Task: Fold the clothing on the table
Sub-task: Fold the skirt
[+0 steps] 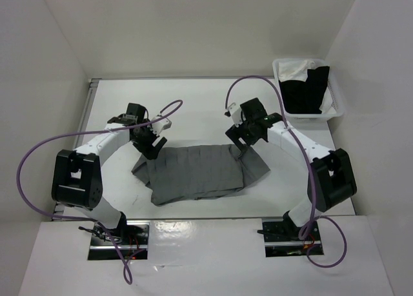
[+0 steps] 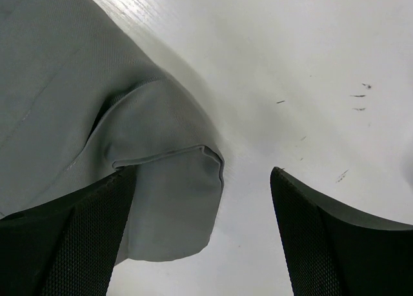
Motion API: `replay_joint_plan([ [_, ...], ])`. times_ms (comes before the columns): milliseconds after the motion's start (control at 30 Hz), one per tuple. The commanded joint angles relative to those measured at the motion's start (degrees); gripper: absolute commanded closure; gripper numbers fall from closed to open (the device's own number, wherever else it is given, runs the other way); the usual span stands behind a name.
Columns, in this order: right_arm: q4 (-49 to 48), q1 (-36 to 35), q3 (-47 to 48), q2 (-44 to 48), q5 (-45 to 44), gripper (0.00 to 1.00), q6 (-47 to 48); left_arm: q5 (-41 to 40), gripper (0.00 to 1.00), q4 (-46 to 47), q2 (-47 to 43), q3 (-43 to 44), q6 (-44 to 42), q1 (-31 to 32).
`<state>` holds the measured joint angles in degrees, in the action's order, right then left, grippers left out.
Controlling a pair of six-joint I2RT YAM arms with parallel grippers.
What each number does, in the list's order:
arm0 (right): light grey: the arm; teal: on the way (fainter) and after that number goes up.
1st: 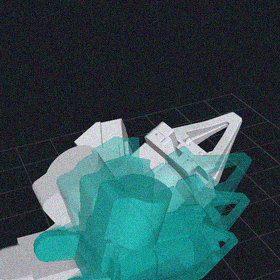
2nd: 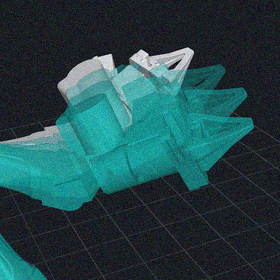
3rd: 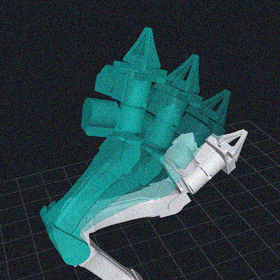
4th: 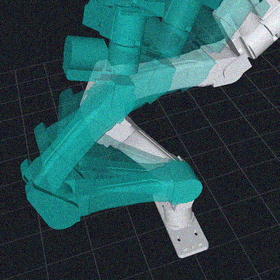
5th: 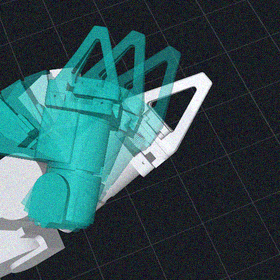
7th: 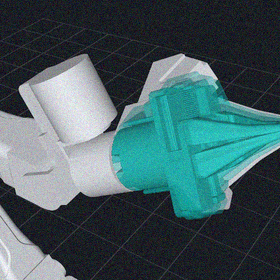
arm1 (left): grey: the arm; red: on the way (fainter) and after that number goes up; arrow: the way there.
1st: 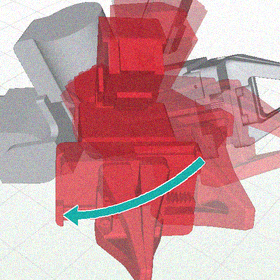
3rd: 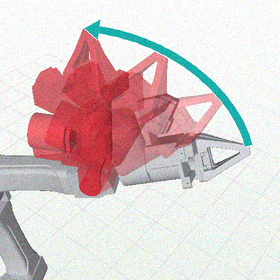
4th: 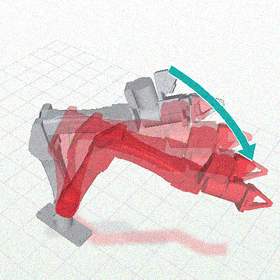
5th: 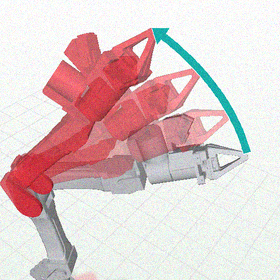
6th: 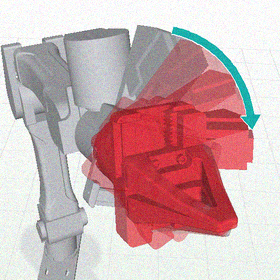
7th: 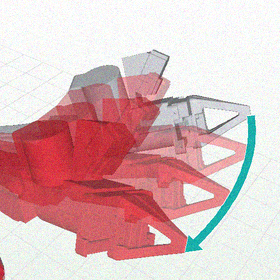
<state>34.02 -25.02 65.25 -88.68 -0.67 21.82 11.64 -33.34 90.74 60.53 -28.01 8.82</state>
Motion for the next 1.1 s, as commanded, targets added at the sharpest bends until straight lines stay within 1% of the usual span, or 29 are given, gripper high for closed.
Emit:
replay_joint_plan([
  [0,-1.9,0.1,2.2,-2.3,0.4,0.11,-0.9,0.8,0.13,0.3,-0.7,0.2,1.5,0.1],
  [67,-1.9,0.1,2.2,-4.1,1.0,0.11,-0.9,0.8,0.13,0.3,-1.3,0.2,1.5,0.1],
  [367,-5.1,0.7,3.3,-12.2,-2.5,0.11,0.9,0.3,0.13,0.3,-1.3,-0.3,1.5,0.1],
  [533,-6.3,3.3,4.6,-15.2,-3.2,0.11,1.4,0.3,0.14,0.3,-1.3,-0.3,1.5,0.1],
  [900,-8.3,5.0,5.1,-14.7,-7.1,0.11,1.9,0.3,0.14,0.3,-0.2,-0.3,1.5,0.1],
  [1067,-11.0,6.0,5.7,-15.3,-9.0,0.10,1.4,0.3,0.14,0.3,-0.2,-0.3,1.5,0.7],
])
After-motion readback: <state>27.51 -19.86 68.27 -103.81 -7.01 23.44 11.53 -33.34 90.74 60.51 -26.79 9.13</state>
